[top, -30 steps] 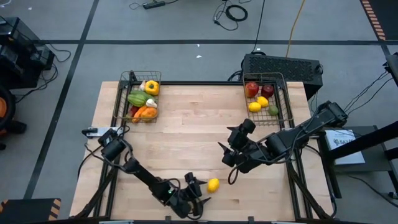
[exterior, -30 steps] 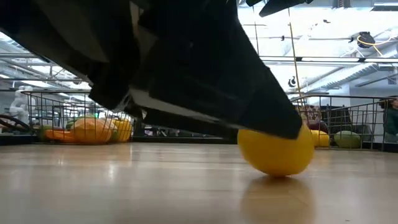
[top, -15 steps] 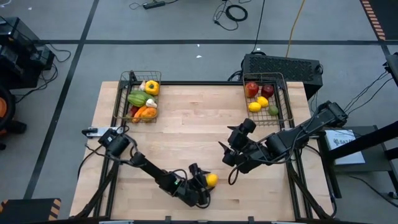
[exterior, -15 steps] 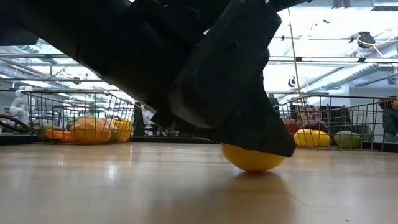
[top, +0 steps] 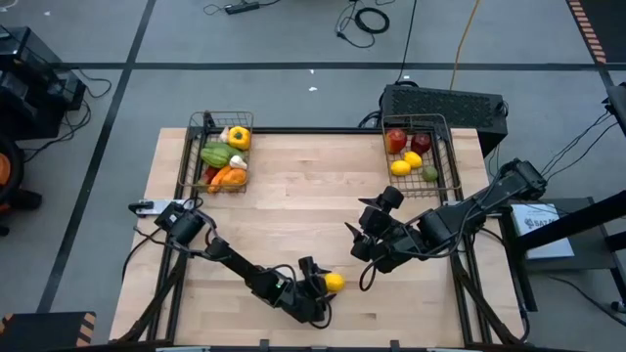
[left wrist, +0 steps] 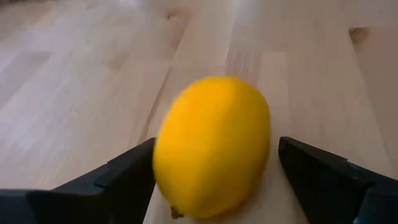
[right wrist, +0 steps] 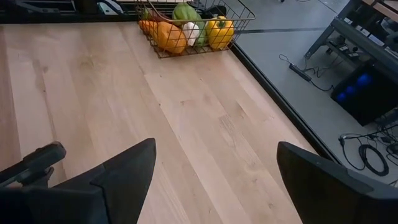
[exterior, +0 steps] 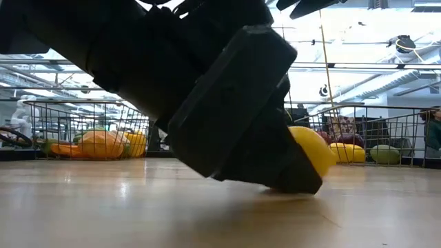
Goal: Sort produce into baskets
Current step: Put the yellow lemon into the right wire basket
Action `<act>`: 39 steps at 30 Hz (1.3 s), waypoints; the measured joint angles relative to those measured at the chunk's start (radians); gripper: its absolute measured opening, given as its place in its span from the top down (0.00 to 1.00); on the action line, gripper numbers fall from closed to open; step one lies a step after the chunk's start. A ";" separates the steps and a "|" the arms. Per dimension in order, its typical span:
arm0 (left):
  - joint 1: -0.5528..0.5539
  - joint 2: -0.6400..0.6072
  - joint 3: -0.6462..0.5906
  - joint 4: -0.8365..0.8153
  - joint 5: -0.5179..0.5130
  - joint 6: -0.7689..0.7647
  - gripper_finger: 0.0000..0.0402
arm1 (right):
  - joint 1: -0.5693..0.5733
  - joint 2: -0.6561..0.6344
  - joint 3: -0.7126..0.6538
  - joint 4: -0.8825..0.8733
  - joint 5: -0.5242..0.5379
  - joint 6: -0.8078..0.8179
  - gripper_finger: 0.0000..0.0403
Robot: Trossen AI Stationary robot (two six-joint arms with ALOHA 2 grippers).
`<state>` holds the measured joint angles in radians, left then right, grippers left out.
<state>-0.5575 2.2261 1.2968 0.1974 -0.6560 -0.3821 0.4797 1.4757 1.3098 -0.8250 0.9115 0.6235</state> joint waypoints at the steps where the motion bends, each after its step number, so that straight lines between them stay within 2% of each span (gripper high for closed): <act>1: 0.000 0.000 0.000 0.011 -0.001 0.019 0.18 | 0.000 0.000 0.000 0.000 0.000 0.000 0.19; 11: 0.002 0.000 0.000 0.026 -0.034 0.165 0.37 | 0.000 0.000 0.000 0.000 0.002 -0.005 0.19; 18: 0.015 -0.015 -0.001 0.021 -0.179 0.380 0.38 | 0.004 0.000 0.000 0.014 0.000 -0.008 0.19; 23: 0.089 -0.077 -0.001 0.054 -0.201 0.606 0.39 | 0.043 -0.027 0.017 0.080 0.005 -0.061 0.19; 28: 0.194 -0.147 0.000 0.141 -0.111 0.774 0.39 | 0.109 -0.077 0.024 0.156 0.014 -0.113 0.19; 35: 0.265 -0.287 0.000 0.115 -0.064 0.837 0.39 | 0.190 -0.083 0.016 -0.075 0.034 -0.030 0.19; 39: 0.271 -0.377 0.000 0.050 0.019 0.804 0.39 | 0.229 -0.082 -0.017 -0.108 0.030 -0.085 0.19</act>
<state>-0.2864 1.8489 1.2972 0.2477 -0.6371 0.4219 0.7085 1.3933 1.2928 -0.9330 0.9417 0.5387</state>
